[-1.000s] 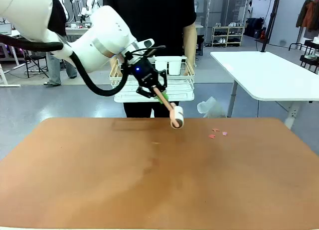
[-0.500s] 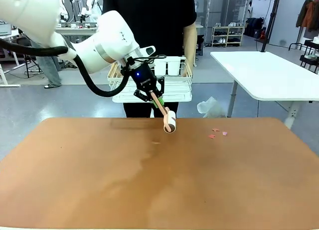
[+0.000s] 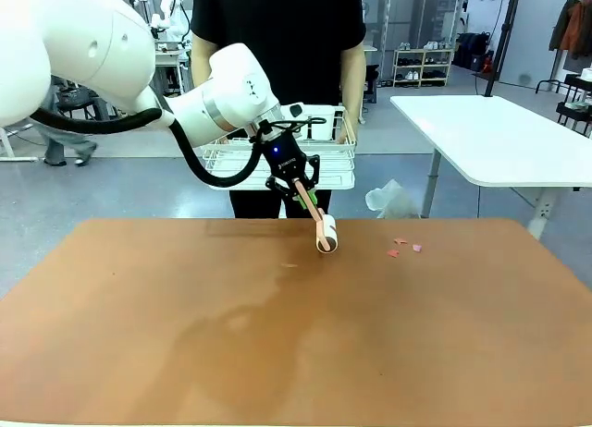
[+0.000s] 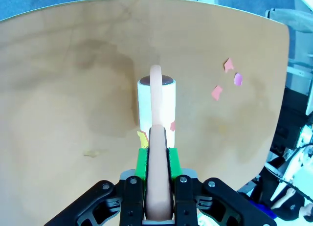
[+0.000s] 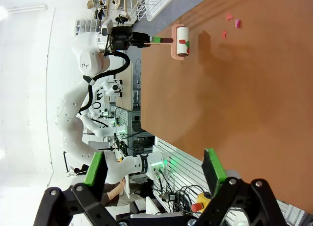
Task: Clean the table.
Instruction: Clean the table with the Lint Roller when the human lifts the Dish drying rack.
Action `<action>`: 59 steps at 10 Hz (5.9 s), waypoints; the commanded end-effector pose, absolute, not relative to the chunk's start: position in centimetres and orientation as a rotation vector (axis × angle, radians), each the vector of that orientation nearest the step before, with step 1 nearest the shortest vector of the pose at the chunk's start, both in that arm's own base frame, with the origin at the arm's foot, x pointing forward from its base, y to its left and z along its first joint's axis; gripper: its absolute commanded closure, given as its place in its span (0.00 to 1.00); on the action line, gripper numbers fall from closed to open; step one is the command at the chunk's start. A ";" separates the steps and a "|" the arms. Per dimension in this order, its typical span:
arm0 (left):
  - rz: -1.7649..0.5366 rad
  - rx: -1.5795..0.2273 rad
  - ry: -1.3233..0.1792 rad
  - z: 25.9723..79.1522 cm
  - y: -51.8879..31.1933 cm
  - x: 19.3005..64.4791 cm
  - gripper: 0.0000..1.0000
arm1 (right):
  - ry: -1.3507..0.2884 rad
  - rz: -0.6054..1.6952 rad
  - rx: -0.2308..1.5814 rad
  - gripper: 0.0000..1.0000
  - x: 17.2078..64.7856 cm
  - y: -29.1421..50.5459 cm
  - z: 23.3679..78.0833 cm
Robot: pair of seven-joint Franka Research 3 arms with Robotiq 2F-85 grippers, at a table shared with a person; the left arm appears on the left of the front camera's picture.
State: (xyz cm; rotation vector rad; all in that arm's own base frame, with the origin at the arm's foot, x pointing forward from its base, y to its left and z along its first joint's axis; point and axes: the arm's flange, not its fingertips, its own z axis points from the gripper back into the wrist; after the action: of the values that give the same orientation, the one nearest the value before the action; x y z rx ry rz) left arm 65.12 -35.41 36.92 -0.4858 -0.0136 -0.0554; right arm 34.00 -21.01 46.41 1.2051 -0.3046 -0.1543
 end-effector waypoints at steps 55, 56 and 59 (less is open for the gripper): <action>-0.030 -0.391 -0.082 40.0 -31.1 69.6 0.79 | -0.323 -0.136 1.214 0.00 33.7 -20.9 46.6; -0.022 -0.391 -0.074 39.4 -31.4 69.8 0.79 | -0.323 -0.136 1.214 0.00 33.7 -20.9 46.6; 0.010 -0.419 -0.030 36.3 -33.7 69.5 0.79 | -0.323 -0.136 1.214 0.00 33.7 -20.9 46.6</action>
State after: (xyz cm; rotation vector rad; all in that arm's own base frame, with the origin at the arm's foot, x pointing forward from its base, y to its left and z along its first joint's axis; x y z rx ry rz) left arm 68.93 -32.57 36.49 -0.4156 -0.0431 -0.0186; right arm 34.01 -20.98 46.42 1.2051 -0.3038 -0.1531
